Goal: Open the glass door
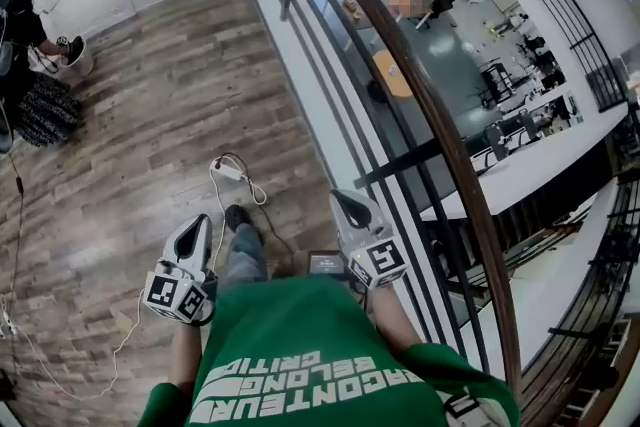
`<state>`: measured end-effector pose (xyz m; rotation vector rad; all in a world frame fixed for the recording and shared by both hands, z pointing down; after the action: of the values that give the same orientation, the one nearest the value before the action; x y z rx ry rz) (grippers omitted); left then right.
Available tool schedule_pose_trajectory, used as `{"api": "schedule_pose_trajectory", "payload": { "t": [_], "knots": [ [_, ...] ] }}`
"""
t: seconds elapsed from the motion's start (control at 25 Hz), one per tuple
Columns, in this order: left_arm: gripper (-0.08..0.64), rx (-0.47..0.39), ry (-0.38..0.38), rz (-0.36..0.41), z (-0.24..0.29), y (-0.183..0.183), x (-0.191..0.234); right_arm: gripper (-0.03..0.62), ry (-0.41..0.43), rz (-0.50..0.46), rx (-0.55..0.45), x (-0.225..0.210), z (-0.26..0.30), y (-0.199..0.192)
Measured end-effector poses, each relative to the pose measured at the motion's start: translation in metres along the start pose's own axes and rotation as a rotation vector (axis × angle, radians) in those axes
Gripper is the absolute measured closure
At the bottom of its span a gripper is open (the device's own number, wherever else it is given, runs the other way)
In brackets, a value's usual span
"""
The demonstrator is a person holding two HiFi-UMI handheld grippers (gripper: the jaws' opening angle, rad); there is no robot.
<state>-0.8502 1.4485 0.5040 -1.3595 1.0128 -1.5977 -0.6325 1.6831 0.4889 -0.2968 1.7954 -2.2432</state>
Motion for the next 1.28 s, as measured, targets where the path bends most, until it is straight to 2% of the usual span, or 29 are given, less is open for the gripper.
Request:
{"api": "schedule_pose_trajectory", "payload": {
  "t": [0.32, 0.6, 0.8, 0.96, 1.28],
  "knots": [
    [0.543, 0.012, -0.051, -0.028, 0.085, 0.055, 0.064, 0.598, -0.069, -0.011, 0.009, -0.037, 0.081, 0.043],
    [0.543, -0.014, -0.056, -0.052, 0.13, 0.086, 0.112, 0.598, -0.057, -0.038, 0.015, -0.047, 0.147, 0.074],
    [0.543, -0.007, -0.067, -0.031, 0.136, 0.081, 0.134, 0.598, -0.048, -0.021, 0.031, -0.046, 0.167, 0.07],
    [0.543, -0.008, -0.017, -0.038, 0.156, 0.091, 0.145, 0.598, -0.001, -0.002, 0.033, -0.069, 0.202, 0.071],
    [0.543, -0.028, 0.166, -0.024, 0.213, 0.117, 0.201, 0.598, 0.186, -0.002, -0.003, -0.123, 0.344, 0.082]
  ]
}}
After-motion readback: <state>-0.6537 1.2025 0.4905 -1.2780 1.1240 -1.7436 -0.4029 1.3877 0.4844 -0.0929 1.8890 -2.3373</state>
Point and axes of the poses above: the fingertips, and each gripper's own axes: z forward along the fingers, x to its left, y out of its top, the point moved 7 cm from there along -z, backward along the fingers
